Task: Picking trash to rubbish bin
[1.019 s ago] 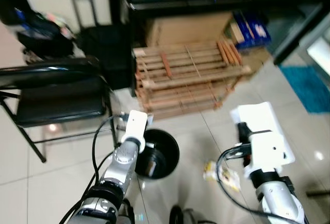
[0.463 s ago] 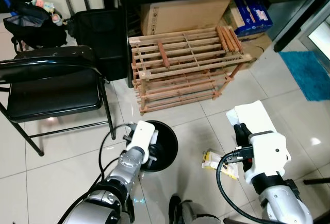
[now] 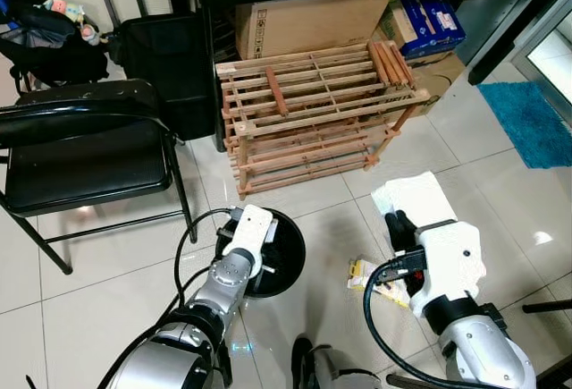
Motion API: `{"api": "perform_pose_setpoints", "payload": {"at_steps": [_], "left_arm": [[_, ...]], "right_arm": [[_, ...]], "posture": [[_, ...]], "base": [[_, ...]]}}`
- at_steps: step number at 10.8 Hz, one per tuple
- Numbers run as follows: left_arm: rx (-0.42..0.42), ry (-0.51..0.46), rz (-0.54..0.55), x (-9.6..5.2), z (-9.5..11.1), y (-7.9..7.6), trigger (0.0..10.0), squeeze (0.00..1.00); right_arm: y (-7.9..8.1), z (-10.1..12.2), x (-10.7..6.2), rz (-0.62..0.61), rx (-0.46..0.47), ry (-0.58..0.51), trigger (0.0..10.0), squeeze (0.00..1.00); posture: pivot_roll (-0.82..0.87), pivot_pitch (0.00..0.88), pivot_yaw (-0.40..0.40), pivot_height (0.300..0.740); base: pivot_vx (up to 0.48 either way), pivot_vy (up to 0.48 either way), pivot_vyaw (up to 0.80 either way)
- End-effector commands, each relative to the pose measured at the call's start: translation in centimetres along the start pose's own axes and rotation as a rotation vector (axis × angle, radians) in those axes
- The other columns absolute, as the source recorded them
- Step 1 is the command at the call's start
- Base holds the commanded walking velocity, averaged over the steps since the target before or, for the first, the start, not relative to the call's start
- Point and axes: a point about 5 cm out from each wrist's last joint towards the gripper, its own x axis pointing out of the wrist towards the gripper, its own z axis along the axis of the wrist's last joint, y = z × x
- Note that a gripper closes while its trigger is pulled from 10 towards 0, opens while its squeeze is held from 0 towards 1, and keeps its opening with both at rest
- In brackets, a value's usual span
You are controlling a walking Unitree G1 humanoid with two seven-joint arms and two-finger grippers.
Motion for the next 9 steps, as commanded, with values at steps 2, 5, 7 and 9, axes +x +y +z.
{"api": "perform_pose_setpoints", "payload": {"at_steps": [2, 5, 7, 9], "left_arm": [[-0.016, 0.028, -0.011, -0.2, -0.9, -0.8, 0.0, 0.0], [-0.006, 0.031, 0.034, -0.1, -0.8, 0.1, 1.1, 0.0], [-0.002, 0.013, 0.047, 0.0, -0.2, 0.7, 4.2, 0.0], [-0.007, -0.002, 0.059, 0.2, 0.4, 0.9, 10.0, 0.0]], "right_arm": [[-0.2, 0.1, -0.5, -0.003, -0.003, 0.015, 10.0, 0.0], [-0.3, -0.3, -1.1, -0.01, -0.006, 0.039, 10.0, 0.0], [-0.3, -0.3, -1.1, -0.018, -0.006, 0.044, 10.0, 0.0], [-0.4, -0.3, -1.2, -0.023, -0.007, 0.044, 10.0, 0.0]], "posture": [[-0.08, 0.28, -0.133, 0.74], [-0.09, 0.287, -0.133, 0.74], [-0.09, 0.287, -0.133, 0.74], [-0.1, 0.287, -0.132, 0.74]], "base": [[0.0, 0.0, 0.0], [0.0, 0.0, 0.0], [0.0, 0.0, 0.0], [0.0, 0.0, 0.0]]}}
